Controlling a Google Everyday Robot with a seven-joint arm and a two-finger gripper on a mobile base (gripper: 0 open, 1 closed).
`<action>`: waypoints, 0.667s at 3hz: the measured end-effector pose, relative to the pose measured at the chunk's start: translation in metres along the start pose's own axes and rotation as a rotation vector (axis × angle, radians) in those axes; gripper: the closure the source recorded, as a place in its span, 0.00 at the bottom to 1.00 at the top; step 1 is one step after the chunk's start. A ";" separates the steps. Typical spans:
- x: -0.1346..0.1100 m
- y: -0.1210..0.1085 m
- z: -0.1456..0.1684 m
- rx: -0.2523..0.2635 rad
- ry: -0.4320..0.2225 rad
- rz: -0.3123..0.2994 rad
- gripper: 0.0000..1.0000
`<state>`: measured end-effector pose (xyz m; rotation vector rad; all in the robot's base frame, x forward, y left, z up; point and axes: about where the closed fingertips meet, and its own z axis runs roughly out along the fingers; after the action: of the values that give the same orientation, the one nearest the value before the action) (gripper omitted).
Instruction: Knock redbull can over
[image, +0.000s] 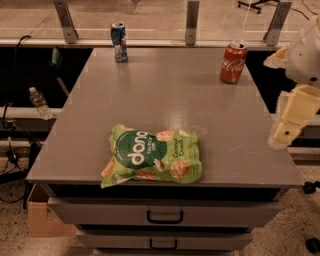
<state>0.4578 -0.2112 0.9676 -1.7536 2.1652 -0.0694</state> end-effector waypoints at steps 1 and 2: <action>-0.034 -0.037 0.028 0.021 -0.105 -0.054 0.00; -0.090 -0.087 0.054 0.076 -0.244 -0.063 0.00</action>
Offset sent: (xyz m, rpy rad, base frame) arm 0.1993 0.1349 0.0028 0.3658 -0.2586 0.1173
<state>0.5707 -0.1359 0.9612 -1.6915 1.9103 0.0440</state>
